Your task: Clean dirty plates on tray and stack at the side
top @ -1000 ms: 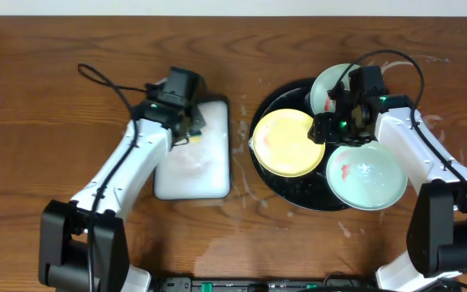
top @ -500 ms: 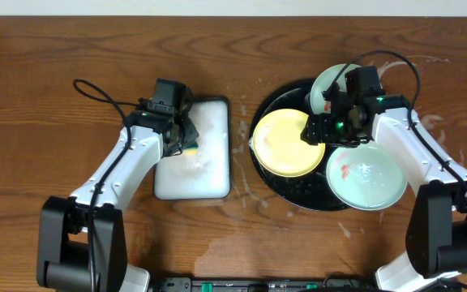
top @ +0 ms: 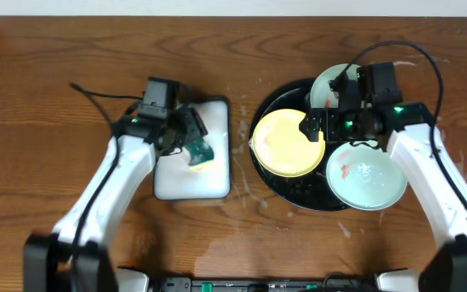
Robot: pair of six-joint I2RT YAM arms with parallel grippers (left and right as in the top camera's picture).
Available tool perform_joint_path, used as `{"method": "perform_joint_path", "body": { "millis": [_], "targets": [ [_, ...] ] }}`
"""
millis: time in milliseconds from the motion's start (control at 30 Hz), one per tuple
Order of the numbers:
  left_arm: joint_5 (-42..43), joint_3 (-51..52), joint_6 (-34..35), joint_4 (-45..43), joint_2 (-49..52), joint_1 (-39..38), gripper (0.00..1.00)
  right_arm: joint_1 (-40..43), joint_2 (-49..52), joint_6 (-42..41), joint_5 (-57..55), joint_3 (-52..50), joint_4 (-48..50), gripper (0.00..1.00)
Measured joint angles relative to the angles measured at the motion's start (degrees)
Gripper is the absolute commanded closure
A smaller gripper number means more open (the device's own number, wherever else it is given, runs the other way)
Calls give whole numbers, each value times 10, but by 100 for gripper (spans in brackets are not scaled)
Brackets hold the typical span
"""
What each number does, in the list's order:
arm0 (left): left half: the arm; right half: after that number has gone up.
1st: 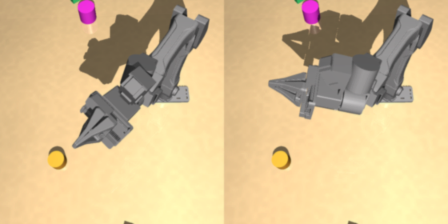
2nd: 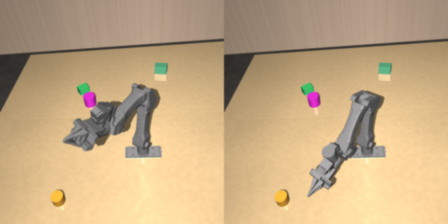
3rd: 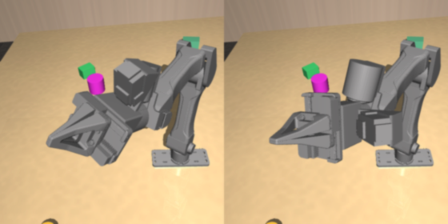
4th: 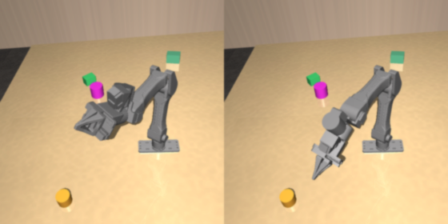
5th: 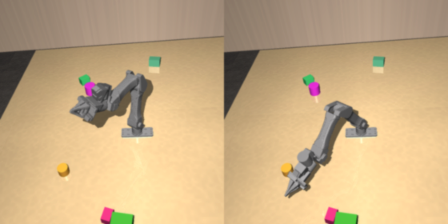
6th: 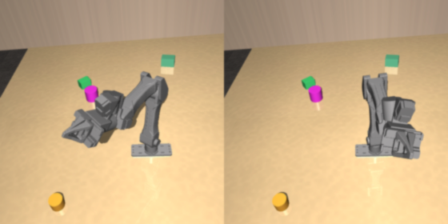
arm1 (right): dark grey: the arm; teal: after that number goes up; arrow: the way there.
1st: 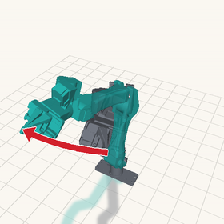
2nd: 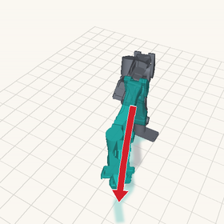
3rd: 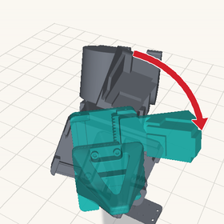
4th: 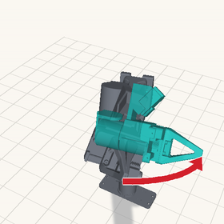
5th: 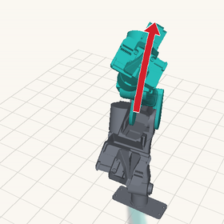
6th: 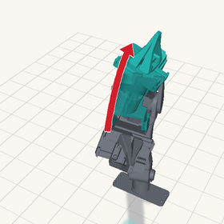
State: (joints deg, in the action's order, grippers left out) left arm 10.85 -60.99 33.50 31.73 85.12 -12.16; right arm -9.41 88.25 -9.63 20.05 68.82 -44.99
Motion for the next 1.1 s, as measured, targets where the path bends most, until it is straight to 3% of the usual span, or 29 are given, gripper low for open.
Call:
{"method": "perform_joint_path", "body": {
  "millis": [300,1100],
  "targets": [
    [4,0,-3,59,-119,0,21,0,-57,-7,-23,0,-6,1],
    [4,0,-3,94,-125,0,19,0,-66,-7,-86,0,-23,1]
  ]
}}
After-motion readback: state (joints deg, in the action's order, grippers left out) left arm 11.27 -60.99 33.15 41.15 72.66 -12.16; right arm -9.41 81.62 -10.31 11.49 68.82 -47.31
